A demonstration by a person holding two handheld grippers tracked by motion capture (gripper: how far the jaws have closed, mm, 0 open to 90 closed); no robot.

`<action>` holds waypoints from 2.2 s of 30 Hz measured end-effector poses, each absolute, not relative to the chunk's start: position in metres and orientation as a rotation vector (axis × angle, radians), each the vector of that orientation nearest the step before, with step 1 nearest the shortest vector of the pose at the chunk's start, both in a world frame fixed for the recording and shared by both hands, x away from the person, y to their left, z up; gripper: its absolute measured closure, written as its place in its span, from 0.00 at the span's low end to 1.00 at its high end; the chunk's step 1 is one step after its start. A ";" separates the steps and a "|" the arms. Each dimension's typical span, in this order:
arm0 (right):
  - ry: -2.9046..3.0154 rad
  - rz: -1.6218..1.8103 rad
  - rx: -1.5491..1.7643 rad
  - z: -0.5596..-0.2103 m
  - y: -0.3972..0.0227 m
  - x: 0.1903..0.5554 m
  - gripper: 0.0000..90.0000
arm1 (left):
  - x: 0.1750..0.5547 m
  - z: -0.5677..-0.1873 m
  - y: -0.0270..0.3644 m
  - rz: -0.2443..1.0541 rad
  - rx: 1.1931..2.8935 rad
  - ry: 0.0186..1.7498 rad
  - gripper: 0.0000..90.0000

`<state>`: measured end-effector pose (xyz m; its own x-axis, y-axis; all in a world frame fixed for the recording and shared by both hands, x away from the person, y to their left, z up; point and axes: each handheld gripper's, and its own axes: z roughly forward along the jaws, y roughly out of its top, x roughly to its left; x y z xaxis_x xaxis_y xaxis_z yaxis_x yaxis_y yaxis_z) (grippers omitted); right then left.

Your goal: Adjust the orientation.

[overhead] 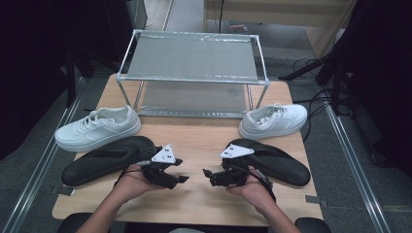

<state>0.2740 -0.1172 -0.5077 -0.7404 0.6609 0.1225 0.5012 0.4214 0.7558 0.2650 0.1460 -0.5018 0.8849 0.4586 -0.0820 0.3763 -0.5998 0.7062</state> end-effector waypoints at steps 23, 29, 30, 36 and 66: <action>2.560 1.271 0.913 -0.503 -0.130 0.282 0.39 | 0.276 -0.506 0.159 -0.022 2.319 0.658 0.46; 2.586 1.229 0.908 -0.507 -0.125 0.283 0.47 | 0.276 -0.505 0.160 -0.062 2.320 0.656 0.47; 2.611 1.271 0.917 -0.507 -0.123 0.284 0.47 | 0.276 -0.505 0.161 -0.065 2.317 0.659 0.45; 2.656 1.289 0.891 -0.505 -0.121 0.284 0.48 | 0.277 -0.498 0.167 -0.073 2.263 0.689 0.42; 2.656 1.318 0.815 -0.494 -0.134 0.285 0.51 | 0.270 -0.476 0.219 0.021 2.232 0.784 0.50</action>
<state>0.2850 -0.1343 -0.4945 -0.8576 0.4855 0.1695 0.4286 0.4927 0.7573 0.2704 0.2193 -0.4762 0.8115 0.5423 -0.2178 0.5298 -0.5256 0.6656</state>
